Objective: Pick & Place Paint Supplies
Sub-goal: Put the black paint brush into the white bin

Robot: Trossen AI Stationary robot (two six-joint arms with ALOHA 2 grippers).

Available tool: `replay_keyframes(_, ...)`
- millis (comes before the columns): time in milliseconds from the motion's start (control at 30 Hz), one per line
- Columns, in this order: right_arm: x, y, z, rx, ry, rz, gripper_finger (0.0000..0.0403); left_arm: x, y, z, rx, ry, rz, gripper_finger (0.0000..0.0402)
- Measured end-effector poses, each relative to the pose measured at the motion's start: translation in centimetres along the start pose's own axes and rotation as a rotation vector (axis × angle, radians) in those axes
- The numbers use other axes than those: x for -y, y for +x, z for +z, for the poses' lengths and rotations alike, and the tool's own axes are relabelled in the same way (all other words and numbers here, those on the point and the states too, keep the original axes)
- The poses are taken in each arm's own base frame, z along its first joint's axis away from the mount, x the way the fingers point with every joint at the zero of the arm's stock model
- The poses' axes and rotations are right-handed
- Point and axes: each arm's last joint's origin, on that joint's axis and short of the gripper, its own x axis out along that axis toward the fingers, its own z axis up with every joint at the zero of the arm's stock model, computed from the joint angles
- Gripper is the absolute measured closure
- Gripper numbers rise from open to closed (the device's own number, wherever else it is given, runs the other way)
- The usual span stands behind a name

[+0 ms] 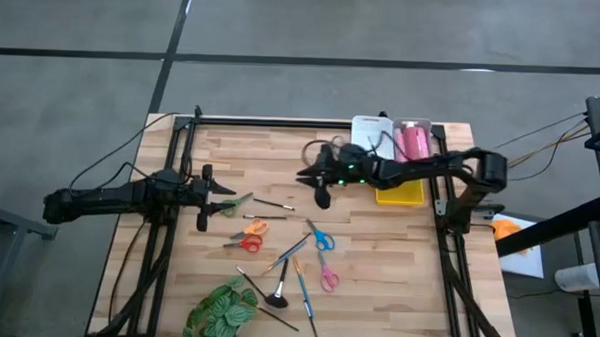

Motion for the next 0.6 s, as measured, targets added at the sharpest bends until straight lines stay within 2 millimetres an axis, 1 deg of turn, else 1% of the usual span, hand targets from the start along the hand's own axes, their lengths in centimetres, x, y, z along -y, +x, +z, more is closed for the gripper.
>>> replay_keyframes(267,-1.0,5.4,0.2,-0.249,0.066,0.001,0.0316,0.0,0.0,0.0,0.0,0.0,0.0,0.0232)
replay_keyframes(367,-1.0,7.2,0.0,-0.297,0.072,0.0,0.0316,0.0,0.0,0.0,0.0,0.0,0.0,0.0232)
replay_keyframes(500,-0.9,9.0,0.4,-0.316,0.075,0.006,0.0316,0.0,0.0,0.0,0.0,0.0,0.0,0.0232)
replay_keyframes(600,-0.8,9.8,0.1,-0.362,0.086,-0.002,0.0316,0.0,0.0,0.0,0.0,0.0,0.0,0.0232)
